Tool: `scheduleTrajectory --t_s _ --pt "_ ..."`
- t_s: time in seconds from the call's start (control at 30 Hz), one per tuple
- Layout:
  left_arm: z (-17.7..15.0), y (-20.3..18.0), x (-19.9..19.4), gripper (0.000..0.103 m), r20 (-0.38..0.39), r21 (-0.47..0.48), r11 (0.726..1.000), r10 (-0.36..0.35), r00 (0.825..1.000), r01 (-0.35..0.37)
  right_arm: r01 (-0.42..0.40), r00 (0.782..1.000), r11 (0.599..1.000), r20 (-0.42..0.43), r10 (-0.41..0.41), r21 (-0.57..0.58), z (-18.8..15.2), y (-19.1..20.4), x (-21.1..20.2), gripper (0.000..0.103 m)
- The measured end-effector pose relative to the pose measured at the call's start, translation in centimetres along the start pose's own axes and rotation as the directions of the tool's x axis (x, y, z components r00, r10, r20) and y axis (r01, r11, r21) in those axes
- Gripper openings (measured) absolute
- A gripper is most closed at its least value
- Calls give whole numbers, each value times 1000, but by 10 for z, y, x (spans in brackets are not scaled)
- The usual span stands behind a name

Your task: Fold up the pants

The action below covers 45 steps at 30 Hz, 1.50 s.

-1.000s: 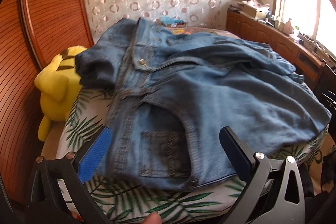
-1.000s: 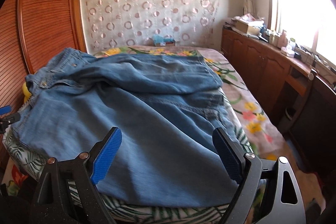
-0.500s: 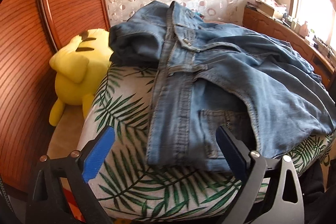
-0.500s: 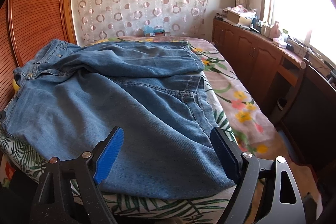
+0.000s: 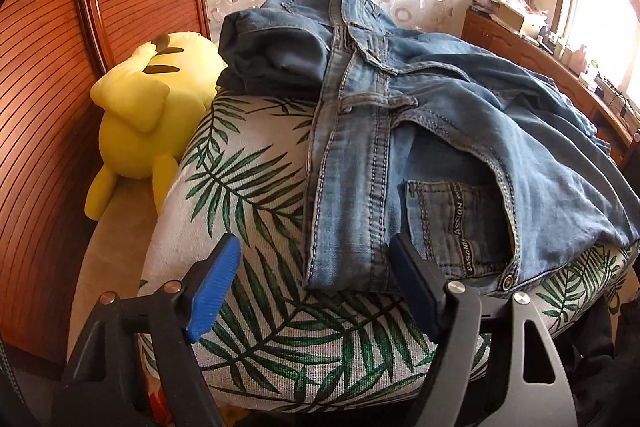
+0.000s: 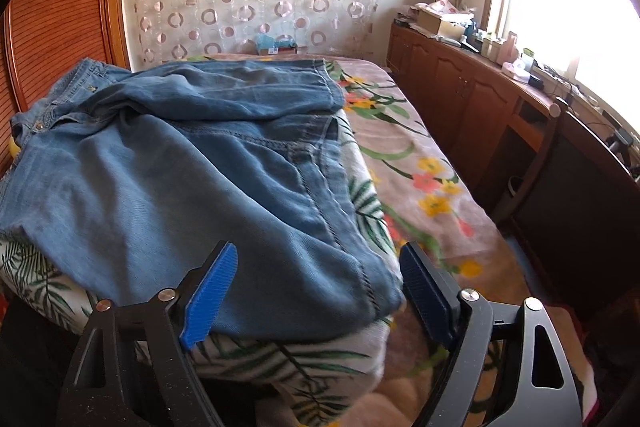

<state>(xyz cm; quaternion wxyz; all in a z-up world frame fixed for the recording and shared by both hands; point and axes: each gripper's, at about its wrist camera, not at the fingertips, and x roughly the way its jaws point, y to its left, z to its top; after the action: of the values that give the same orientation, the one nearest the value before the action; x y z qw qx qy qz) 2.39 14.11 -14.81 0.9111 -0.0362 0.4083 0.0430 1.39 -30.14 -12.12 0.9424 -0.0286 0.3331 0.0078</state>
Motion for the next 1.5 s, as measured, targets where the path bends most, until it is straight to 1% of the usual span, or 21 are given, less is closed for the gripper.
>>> scheduleTrajectory --t_s 0.13,0.23,0.37,0.43,0.47,0.53,0.57,0.63,0.67,0.73,0.77,0.8,0.83,0.9,1.07,1.13,1.2,1.3,1.43,1.5 --pt "-1 2 3 78 -5 -6 1000 -10 1000 10 0 1000 1000 -27 0 16 -7 -8 -7 74" --pt "-1 1 4 78 -7 -7 1000 -11 1000 11 -5 999 1000 -46 6 27 -5 -11 -10 70" --pt "-1 0 4 78 -7 -1 1000 -11 1000 11 -22 998 999 -55 23 25 -3 -6 -11 64" --pt "-1 1 4 77 -5 0 1000 -16 1000 16 -35 997 999 -61 37 20 -1 -6 -10 57" --pt "-1 1 4 76 -3 0 1000 -21 1000 21 -41 997 999 -66 41 15 -2 -7 -10 55" --pt "-1 0 4 72 -1 6 1000 -29 1000 29 -38 996 999 -74 39 2 -2 -6 -6 51" --pt "-1 -1 4 70 1 12 999 -36 999 36 -34 997 999 -64 34 -1 -2 -6 -7 50" --pt "0 -1 4 67 3 17 999 -43 999 43 -30 998 1000 -58 30 -1 -1 -7 -7 40" --pt "1 -1 4 65 2 20 999 -47 999 47 -30 998 1000 -56 30 -1 -1 -8 -6 39" --pt "1 -2 4 57 1 26 998 -61 998 61 -32 998 999 -49 32 -13 -1 -9 -7 28" --pt "2 -3 3 56 1 28 997 -66 998 65 -35 998 999 -45 34 -22 -1 -9 -8 25" --pt "2 -4 3 51 0 32 997 -73 997 73 -38 998 999 -41 37 -26 -1 -9 -8 20" --pt "2 -6 3 44 0 34 996 -83 997 83 -42 998 999 -38 41 -23 -1 -10 -9 19" --pt "3 -6 2 40 -7 26 995 -101 995 101 -42 999 999 -33 41 -16 0 -10 -9 18" --pt "1 -6 -2 34 -3 30 993 -117 993 117 -37 999 999 -27 36 -22 -2 -8 -7 17" --pt "1 -8 -7 27 8 36 992 -123 992 123 -35 999 999 -28 35 -25 -1 -8 -7 17" --pt "1 -11 -13 24 18 46 990 -131 991 130 -36 999 999 -29 35 -24 -1 -9 -7 17" --pt "2 -13 -18 24 31 50 990 -133 991 132 -34 999 999 -32 33 -25 0 -8 -7 17" --pt "2 -7 -11 24 2 18 990 -143 990 142 -30 999 999 -34 29 -27 0 -7 -7 17" --pt "1 -3 -9 25 -2 -5 987 -161 987 161 -28 999 999 -35 27 -30 1 -7 -8 17"
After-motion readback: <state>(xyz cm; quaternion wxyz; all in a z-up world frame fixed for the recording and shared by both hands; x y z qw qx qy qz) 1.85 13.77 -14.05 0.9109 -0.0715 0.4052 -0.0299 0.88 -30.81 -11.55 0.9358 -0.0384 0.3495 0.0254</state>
